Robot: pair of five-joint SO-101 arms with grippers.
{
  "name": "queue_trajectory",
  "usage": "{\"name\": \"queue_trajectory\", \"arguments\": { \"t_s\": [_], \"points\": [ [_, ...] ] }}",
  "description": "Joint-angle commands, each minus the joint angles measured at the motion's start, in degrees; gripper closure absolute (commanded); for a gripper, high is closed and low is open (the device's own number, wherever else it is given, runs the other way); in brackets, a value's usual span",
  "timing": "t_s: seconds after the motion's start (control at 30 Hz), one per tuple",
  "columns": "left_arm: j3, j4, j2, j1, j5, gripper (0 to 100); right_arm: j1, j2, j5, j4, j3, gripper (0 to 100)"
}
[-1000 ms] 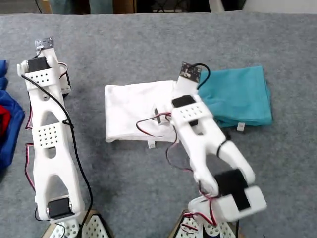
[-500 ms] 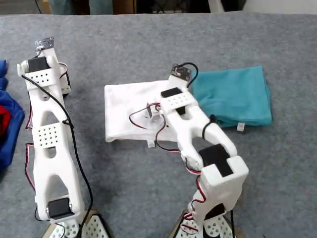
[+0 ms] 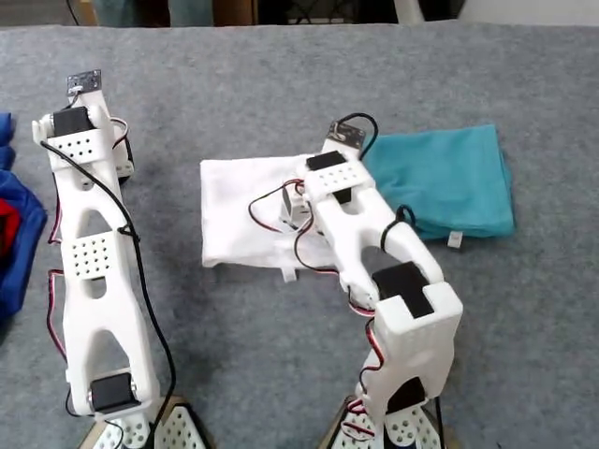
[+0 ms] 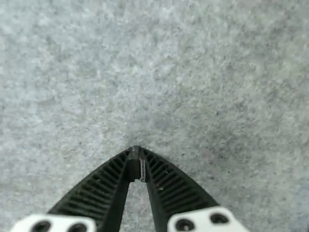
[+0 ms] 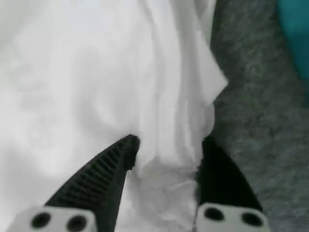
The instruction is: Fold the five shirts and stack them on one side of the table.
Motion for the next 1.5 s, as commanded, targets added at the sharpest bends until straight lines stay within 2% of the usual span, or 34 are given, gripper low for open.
{"name": "queue_trajectory", "arguments": {
  "t_s": [0.0, 0.33, 0.57, 0.7, 0.87, 0.97, 1.07, 1.13, 1.3, 1.47],
  "points": [
    [-1.2, 0.1, 0.1, -1.5, 0.5, 97, 0.0, 1.5, 1.1, 0.5, 0.0, 95.3],
    [-1.2, 0.1, -0.3, -1.1, -0.5, 97, 0.1, 1.5, 3.9, 6.0, -5.8, 98.4],
    [-0.1, 0.2, -10.6, 5.8, -0.8, 97, 1.8, 1.8, 7.6, 6.1, -4.9, 98.4],
    [5.8, 0.2, -17.3, 9.0, -0.8, 97, 2.5, 1.4, 10.2, 6.2, -5.8, 98.4],
    [14.1, 0.2, -22.0, 9.6, -0.8, 97, 2.4, 1.7, 12.8, 9.1, -11.3, 98.4],
    [18.0, 0.1, -22.6, 10.4, 0.6, 89, 2.5, 1.5, 13.7, 9.9, -13.0, 98.4],
    [19.9, 0.1, -23.1, 10.1, 2.3, 77, 2.4, 1.4, 14.8, 10.3, -14.8, 98.4],
    [19.9, 0.1, -23.1, 9.0, 2.3, 73, 2.2, 1.5, 14.9, 12.0, -17.8, 98.4],
    [20.5, 0.1, -22.5, 4.0, 2.1, 73, 2.5, 1.5, 20.0, 19.1, -30.2, 98.4],
    [24.7, 0.1, -22.5, -0.8, -0.9, 73, 5.6, 1.8, 29.5, 24.3, -41.4, 98.4]
  ]
}}
